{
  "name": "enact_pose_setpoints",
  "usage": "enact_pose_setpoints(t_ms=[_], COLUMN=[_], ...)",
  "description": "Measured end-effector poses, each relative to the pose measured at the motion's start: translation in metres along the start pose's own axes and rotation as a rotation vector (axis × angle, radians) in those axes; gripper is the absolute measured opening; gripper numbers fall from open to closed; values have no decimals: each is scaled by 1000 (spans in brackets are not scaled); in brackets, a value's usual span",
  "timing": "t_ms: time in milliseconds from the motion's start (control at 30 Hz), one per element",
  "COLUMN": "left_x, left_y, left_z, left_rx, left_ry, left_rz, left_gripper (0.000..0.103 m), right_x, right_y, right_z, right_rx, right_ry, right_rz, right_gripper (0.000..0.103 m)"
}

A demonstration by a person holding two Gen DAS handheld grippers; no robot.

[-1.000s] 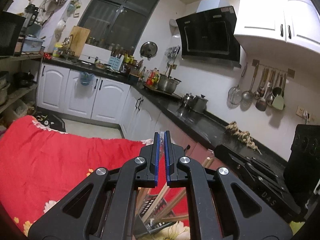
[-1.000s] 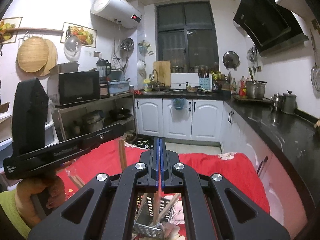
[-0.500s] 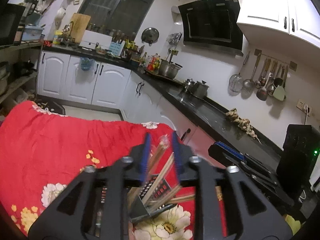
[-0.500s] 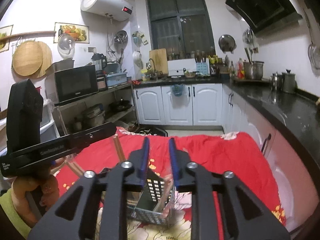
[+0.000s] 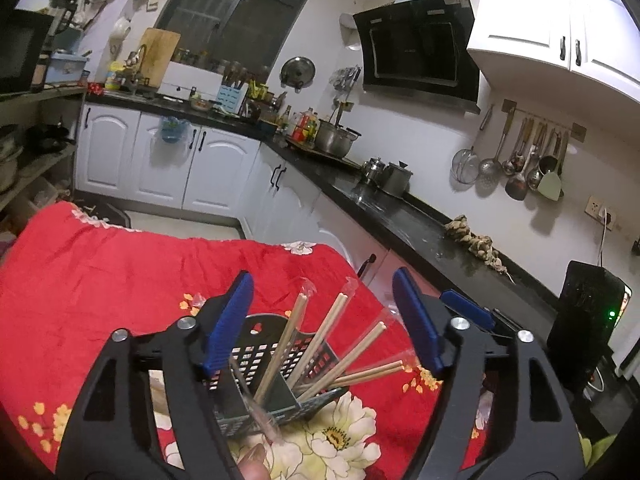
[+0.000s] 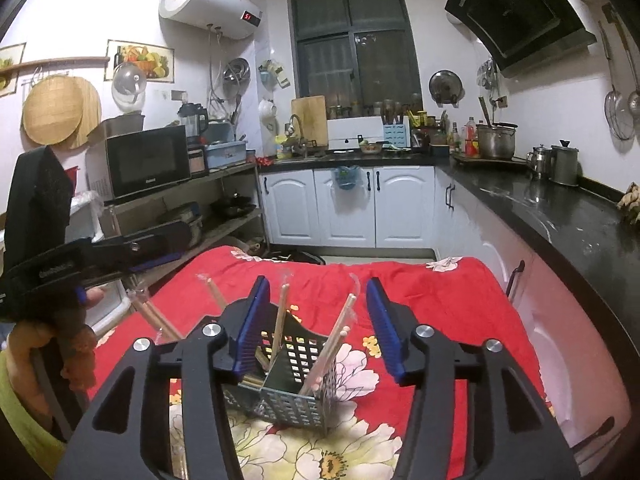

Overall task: Organize utensils
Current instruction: 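Withdraw both open grippers from the caddy toward the last chopsticks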

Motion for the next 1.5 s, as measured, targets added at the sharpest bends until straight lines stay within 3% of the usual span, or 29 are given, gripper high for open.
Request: enact_pose_setpoints(t_ms=[367, 800, 1500], left_x=[3, 10, 63], left_y=[-2, -30, -123], left_z=[-28, -58, -65], left_rx=[-27, -22, 151], left_ry=[28, 56, 152], left_rz=[-11, -26, -149], left_gripper=[82, 91, 92], right_x=[-6, -8, 20], right_y=[-1, -24, -86], right_z=[-8, -30, -27], right_rx=[4, 29, 158], right_ry=[-5, -4, 44], right_rz=[3, -17, -66], right_gripper=[50, 55, 55])
Point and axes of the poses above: each gripper's, at about its wrist camera, not at the fingertips, and z roughly the way its jaws point, x to its left, y to its top, the point moved 10 cm from there along z, roughly the way its jaws point, and after that the axes turned 4 degrees about -y, right-handed, at the moved point
